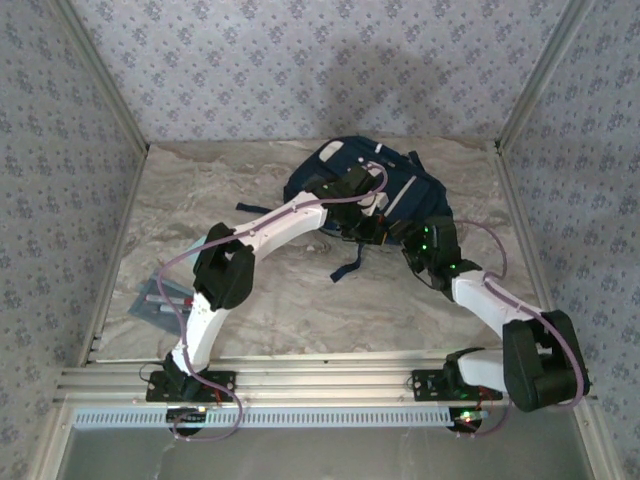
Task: Pack the student bag
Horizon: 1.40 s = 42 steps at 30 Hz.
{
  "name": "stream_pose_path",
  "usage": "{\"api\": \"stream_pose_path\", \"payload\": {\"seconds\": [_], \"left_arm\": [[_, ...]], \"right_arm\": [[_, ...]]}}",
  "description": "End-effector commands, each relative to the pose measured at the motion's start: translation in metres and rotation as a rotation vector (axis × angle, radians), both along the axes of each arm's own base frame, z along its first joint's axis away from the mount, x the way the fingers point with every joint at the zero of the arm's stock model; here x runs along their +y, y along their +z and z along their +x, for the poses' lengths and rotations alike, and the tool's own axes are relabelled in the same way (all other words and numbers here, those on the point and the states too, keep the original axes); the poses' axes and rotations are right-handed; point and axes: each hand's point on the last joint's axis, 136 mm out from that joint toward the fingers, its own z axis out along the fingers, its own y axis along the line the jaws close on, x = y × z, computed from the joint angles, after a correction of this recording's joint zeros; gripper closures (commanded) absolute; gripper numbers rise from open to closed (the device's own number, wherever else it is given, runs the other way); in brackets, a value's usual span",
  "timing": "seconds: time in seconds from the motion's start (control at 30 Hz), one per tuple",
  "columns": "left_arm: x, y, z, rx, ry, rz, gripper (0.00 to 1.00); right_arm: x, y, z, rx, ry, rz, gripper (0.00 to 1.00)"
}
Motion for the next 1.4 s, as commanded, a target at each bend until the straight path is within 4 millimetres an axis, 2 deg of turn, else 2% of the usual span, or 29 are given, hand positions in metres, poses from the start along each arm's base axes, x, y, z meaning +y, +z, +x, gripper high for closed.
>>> {"api": "stream_pose_path", "payload": {"seconds": [0.0,0.07,0.1,0.13,0.3,0.53,0.73,0.83,0.93,0.97,1.0,1.03,1.07,1.13,1.23,1.37], "left_arm": [[-0.019,0.03,-0.029,0.032,-0.105,-0.112,1.0],[-0.017,0.03,-0.032,0.043,-0.118,-0.117,1.0],[-0.01,0.018,-0.036,0.072,-0.119,-0.091,1.0],[-0.006,0.015,-0.038,0.078,-0.12,-0.082,1.0],[0.025,-0.004,-0.02,0.078,-0.054,-0.019,1.0],[0.095,-0.033,0.028,0.014,0.063,0.153,1.0],[0.143,-0.049,0.052,0.015,0.15,0.242,1.0],[0.155,-0.051,0.058,0.018,0.178,0.26,1.0],[0.15,-0.045,0.055,0.027,0.178,0.232,0.99],[0.147,-0.042,0.053,0.038,0.176,0.213,0.91],[0.143,-0.038,0.052,0.045,0.174,0.192,0.76],[0.14,-0.032,0.048,0.054,0.171,0.173,0.61],[0.138,-0.027,0.047,0.056,0.17,0.158,0.53],[0.135,-0.014,0.045,0.043,0.173,0.13,0.44],[0.134,0.004,0.048,0.01,0.196,0.097,0.37],[0.129,0.014,0.062,-0.019,0.255,0.047,0.36]], "right_arm": [[-0.02,0.004,0.02,-0.077,-0.11,-0.057,0.64],[-0.024,0.007,0.023,-0.101,-0.109,-0.101,0.83],[-0.026,0.008,0.024,-0.106,-0.105,-0.12,0.98],[-0.028,0.01,0.025,-0.112,-0.102,-0.133,1.0],[-0.041,0.018,0.02,-0.125,-0.117,-0.177,1.0],[-0.062,0.023,0.008,-0.12,-0.135,-0.242,1.0],[-0.076,0.023,0.0,-0.114,-0.152,-0.266,1.0],[-0.075,0.022,-0.001,-0.107,-0.138,-0.268,1.0],[-0.067,0.022,0.0,-0.1,-0.09,-0.261,1.0],[-0.064,0.021,-0.001,-0.089,-0.07,-0.259,1.0],[-0.058,0.021,-0.001,-0.079,-0.036,-0.25,0.88],[-0.052,0.02,-0.003,-0.062,-0.003,-0.239,0.7],[-0.046,0.019,-0.005,-0.049,0.024,-0.23,0.55],[-0.036,0.017,-0.013,-0.025,0.083,-0.229,0.38],[-0.029,0.019,-0.023,0.0,0.145,-0.252,0.32],[-0.023,0.025,-0.031,0.004,0.196,-0.283,0.26]]}}
